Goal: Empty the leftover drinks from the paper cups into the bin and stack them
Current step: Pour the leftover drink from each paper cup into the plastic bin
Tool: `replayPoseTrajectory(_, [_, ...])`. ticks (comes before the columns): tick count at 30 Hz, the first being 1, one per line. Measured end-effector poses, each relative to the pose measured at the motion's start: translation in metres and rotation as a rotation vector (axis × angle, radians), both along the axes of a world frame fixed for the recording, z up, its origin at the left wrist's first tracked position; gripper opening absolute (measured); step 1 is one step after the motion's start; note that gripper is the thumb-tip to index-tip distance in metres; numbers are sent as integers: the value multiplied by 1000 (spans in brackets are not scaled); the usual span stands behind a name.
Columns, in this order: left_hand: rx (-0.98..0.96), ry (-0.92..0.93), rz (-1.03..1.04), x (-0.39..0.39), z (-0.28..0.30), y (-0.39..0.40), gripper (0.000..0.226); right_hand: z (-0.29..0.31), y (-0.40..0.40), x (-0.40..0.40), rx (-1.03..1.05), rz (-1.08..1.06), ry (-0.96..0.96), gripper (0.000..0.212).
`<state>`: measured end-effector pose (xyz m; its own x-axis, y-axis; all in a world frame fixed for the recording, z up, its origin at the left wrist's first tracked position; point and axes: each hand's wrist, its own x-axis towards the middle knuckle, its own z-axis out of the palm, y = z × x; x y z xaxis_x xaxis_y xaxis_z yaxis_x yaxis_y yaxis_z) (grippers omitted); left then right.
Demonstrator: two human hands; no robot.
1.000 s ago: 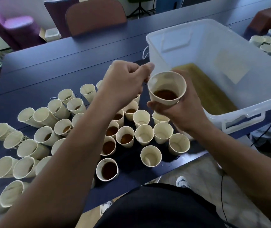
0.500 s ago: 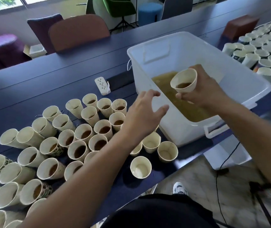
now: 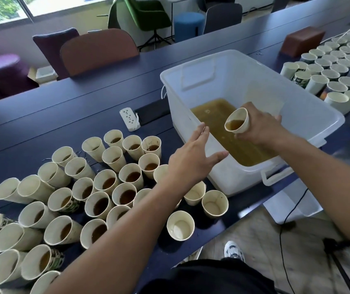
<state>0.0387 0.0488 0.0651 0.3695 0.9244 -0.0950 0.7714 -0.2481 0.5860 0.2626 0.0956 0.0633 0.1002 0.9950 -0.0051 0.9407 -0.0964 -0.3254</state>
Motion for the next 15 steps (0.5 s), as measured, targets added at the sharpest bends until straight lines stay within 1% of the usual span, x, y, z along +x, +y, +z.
replayPoseTrajectory(4, [-7, 31, 12, -1, 0, -1, 87, -4, 1, -4, -29, 10, -78, 58])
replayPoseTrajectory(8, [-17, 39, 18, 0, 1, -1, 86, -3, -1, -8, -8, 49, -163, 53])
replayPoseTrajectory(15, [-15, 32, 19, 0, -1, -2, 86, -2, -3, -9, -30, 54, -183, 52])
